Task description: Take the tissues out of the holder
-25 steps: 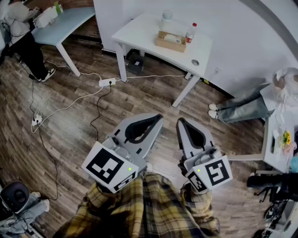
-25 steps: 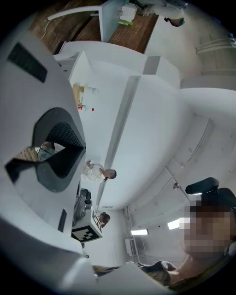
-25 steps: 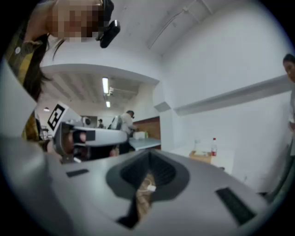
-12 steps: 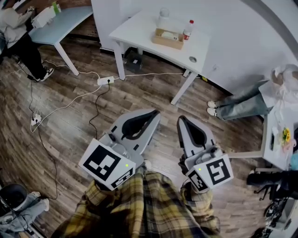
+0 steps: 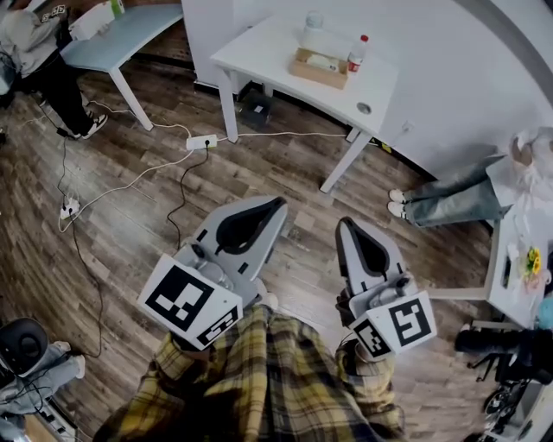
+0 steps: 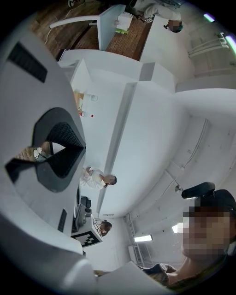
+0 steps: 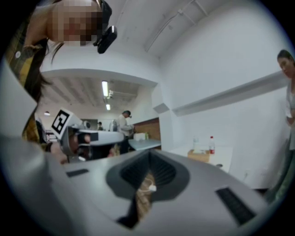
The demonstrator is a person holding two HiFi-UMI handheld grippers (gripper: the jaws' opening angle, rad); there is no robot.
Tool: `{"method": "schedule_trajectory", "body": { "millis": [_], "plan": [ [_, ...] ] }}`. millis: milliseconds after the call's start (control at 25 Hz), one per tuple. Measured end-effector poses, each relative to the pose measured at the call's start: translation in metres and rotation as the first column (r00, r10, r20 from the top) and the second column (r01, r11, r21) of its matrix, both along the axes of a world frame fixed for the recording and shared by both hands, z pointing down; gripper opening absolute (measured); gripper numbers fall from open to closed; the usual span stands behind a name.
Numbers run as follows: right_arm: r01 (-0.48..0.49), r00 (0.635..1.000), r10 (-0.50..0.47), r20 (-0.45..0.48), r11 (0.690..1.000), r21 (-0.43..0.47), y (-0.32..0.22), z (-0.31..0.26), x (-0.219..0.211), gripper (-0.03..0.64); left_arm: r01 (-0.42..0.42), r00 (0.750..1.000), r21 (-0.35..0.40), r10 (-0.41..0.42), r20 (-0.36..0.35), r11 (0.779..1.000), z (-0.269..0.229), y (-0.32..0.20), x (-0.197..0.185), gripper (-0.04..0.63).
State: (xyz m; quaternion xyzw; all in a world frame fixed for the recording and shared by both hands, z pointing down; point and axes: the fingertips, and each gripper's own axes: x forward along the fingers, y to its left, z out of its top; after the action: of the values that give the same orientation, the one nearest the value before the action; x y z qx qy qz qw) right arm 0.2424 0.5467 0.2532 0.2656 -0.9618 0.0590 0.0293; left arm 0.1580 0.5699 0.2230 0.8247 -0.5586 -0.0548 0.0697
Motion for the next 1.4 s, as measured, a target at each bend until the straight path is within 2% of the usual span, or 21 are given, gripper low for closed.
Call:
{"method": "schedule_trajectory", "body": {
  "millis": [400,880,1160,1400],
  "plan": [
    [0.022,1.000,-0.023,-0.007,0.999,-0.039,-0.038,0.015,-0.034,0.011,0.031,1.000,-0.012,-0.031,-0.005,0.999,0.007,-0.036,-0.039,0.014],
    [-0.045,0.999,0.046,0.013,0.998,-0.040,-0.153,0.010,-0.108,0.011,-0.058,0.998,0.000,0.058,0.005,0.998,0.002,-0.157,-0.109,0.014],
    [-0.070,0.997,0.072,0.019,0.995,-0.067,-0.201,0.018,-0.143,0.011,-0.088,0.996,-0.013,0.088,-0.001,0.996,0.011,-0.206,-0.147,0.014],
    [-0.082,0.996,0.085,0.021,0.991,-0.102,-0.235,0.026,-0.156,0.011,-0.095,0.995,-0.030,0.095,-0.016,0.995,0.022,-0.236,-0.165,0.014]
  ]
}}
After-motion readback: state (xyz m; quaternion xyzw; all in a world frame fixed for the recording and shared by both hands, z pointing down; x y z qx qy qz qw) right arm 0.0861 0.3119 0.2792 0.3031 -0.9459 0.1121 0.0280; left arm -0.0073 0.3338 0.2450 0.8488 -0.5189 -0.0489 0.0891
